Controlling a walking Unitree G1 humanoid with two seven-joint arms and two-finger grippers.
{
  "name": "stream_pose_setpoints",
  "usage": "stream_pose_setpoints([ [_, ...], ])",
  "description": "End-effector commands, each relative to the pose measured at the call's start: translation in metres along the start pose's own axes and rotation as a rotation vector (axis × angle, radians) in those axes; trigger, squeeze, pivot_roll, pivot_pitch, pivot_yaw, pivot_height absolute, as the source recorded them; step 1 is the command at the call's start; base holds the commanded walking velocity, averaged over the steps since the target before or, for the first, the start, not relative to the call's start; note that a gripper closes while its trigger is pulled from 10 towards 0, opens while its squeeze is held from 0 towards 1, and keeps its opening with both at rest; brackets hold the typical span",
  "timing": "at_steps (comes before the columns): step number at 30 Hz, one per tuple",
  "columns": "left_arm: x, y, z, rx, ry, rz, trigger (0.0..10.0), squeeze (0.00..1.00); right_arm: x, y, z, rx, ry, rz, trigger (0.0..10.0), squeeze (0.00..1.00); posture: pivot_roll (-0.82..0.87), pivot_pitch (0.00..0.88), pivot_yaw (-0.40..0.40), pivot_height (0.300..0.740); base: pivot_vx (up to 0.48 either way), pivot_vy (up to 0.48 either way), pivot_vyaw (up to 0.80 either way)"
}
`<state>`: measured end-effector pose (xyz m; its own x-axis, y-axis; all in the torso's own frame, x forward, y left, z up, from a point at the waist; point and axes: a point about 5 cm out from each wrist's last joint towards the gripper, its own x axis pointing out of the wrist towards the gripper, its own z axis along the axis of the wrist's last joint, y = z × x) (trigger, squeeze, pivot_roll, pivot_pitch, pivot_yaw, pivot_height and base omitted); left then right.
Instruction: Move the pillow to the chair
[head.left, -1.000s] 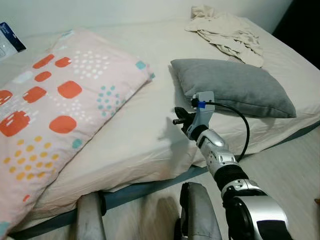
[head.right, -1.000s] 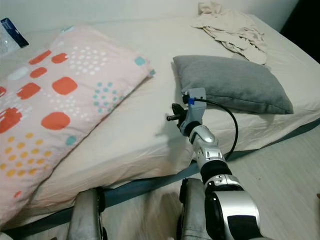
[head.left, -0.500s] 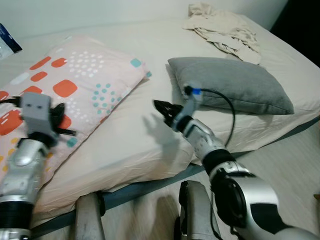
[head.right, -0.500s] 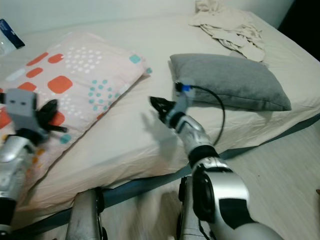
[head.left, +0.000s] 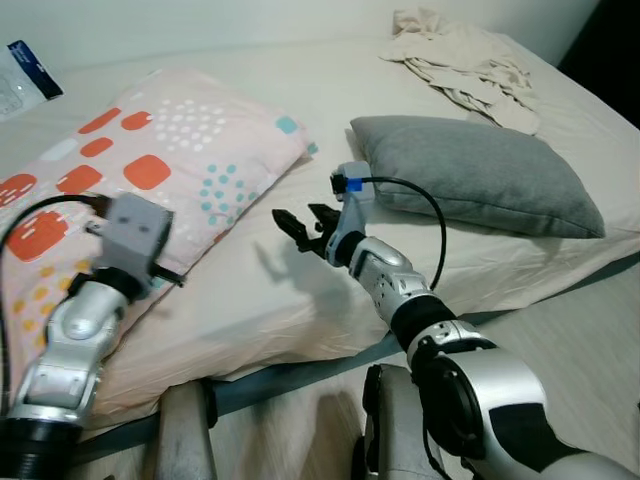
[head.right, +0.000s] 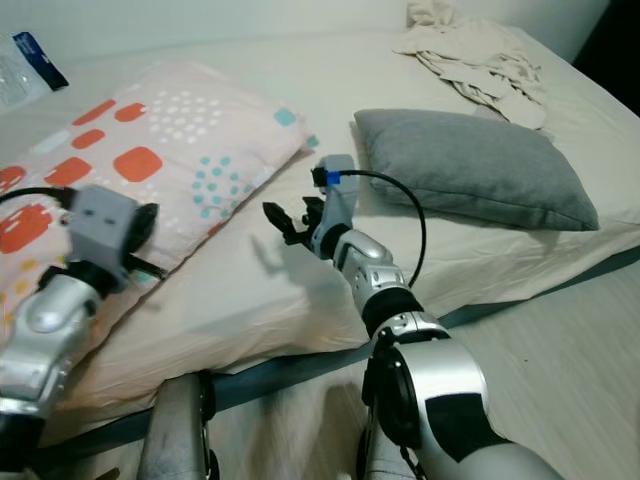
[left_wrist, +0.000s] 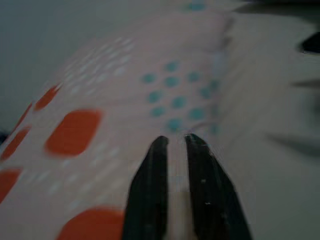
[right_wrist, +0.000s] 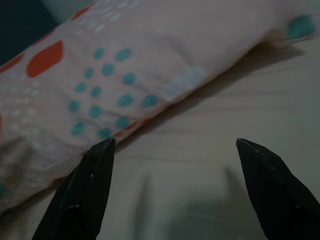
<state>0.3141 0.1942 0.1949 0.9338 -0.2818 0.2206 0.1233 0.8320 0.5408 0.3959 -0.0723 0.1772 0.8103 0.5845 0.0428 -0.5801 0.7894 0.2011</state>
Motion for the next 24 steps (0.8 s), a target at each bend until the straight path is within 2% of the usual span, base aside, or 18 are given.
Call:
stream_pose_setpoints([
  [1, 0.006, -0.021, 0.001, 0.039, -0.031, -0.058, 10.0, 1.00, -0.008, -0.008, -0.006, -0.025, -0.013, -0.029, 10.0, 0.00, 0.09, 0.308, -0.073, 0.542, 0.000, 0.000, 0.00],
  [3, 0.008, -0.025, 0.001, 0.041, -0.038, -0.070, 10.0, 1.00, -0.010, -0.010, -0.006, -0.032, -0.016, -0.036, 10.0, 0.00, 0.09, 0.306, -0.071, 0.542, 0.000, 0.000, 0.00],
  [6, 0.015, -0.052, 0.001, 0.038, -0.040, -0.182, 10.0, 1.00, -0.022, -0.020, -0.015, -0.030, -0.018, -0.065, 10.0, 0.00, 0.08, 0.287, -0.052, 0.542, 0.000, 0.000, 0.00],
  [7, 0.015, -0.052, 0.001, 0.038, -0.040, -0.182, 10.0, 1.00, -0.022, -0.020, -0.015, -0.030, -0.018, -0.065, 10.0, 0.00, 0.08, 0.287, -0.052, 0.542, 0.000, 0.000, 0.00],
  [8, 0.016, -0.059, -0.001, 0.042, -0.023, -0.207, 10.0, 1.00, -0.027, -0.023, -0.018, -0.040, -0.022, -0.076, 10.0, 0.00, 0.08, 0.284, -0.051, 0.542, 0.000, 0.000, 0.00],
  [11, 0.020, -0.065, -0.007, 0.112, 0.007, -0.200, 10.0, 1.00, -0.041, -0.030, -0.026, -0.061, -0.042, -0.114, 10.0, 0.00, 0.07, 0.268, -0.041, 0.542, 0.000, 0.000, 0.00],
  [12, 0.020, -0.065, -0.007, 0.112, 0.007, -0.200, 10.0, 1.00, -0.041, -0.030, -0.026, -0.061, -0.042, -0.114, 10.0, 0.00, 0.07, 0.268, -0.041, 0.542, 0.000, 0.000, 0.00],
  [14, 0.023, -0.065, -0.010, 0.191, 0.018, -0.159, 10.0, 1.00, -0.049, -0.032, -0.031, -0.065, -0.058, -0.141, 10.0, 0.00, 0.06, 0.261, -0.039, 0.542, 0.000, 0.000, 0.00],
  [16, 0.029, -0.065, -0.016, 0.361, 0.046, -0.081, 10.0, 1.00, -0.057, -0.032, -0.036, -0.079, -0.064, -0.160, 10.0, 0.00, 0.05, 0.252, -0.034, 0.542, 0.000, 0.000, 0.00],
  [17, 0.029, -0.065, -0.016, 0.361, 0.046, -0.081, 10.0, 1.00, -0.057, -0.032, -0.036, -0.079, -0.064, -0.160, 10.0, 0.00, 0.05, 0.252, -0.034, 0.542, 0.000, 0.000, 0.00],
  [18, 0.031, -0.063, -0.019, 0.418, 0.059, -0.042, 10.0, 0.55, -0.060, -0.032, -0.038, -0.079, -0.067, -0.167, 10.0, 0.00, 0.05, 0.252, -0.032, 0.542, 0.000, 0.000, 0.00],
  [19, 0.033, -0.061, -0.020, 0.468, 0.065, -0.002, 10.0, 0.55, -0.062, -0.032, -0.039, -0.079, -0.068, -0.174, 10.0, 0.00, 0.05, 0.250, -0.031, 0.542, 0.000, 0.000, 0.00],
  [20, 0.033, -0.061, -0.020, 0.468, 0.065, -0.002, 10.0, 0.55, -0.062, -0.032, -0.039, -0.079, -0.068, -0.174, 10.0, 0.00, 0.05, 0.250, -0.031, 0.542, 0.000, 0.000, 0.00],
  [21, 0.038, -0.060, -0.026, 0.518, 0.095, 0.050, 10.0, 0.00, -0.065, -0.031, -0.042, -0.080, -0.062, -0.183, 10.0, 0.00, 0.05, 0.253, -0.029, 0.542, 0.000, 0.000, 0.00],
  [24, 0.042, -0.061, -0.036, 0.568, 0.153, 0.067, 10.0, 0.00, -0.065, -0.029, -0.044, -0.084, -0.050, -0.184, 10.0, 0.00, 0.05, 0.258, -0.028, 0.542, 0.000, 0.000, 0.00],
])
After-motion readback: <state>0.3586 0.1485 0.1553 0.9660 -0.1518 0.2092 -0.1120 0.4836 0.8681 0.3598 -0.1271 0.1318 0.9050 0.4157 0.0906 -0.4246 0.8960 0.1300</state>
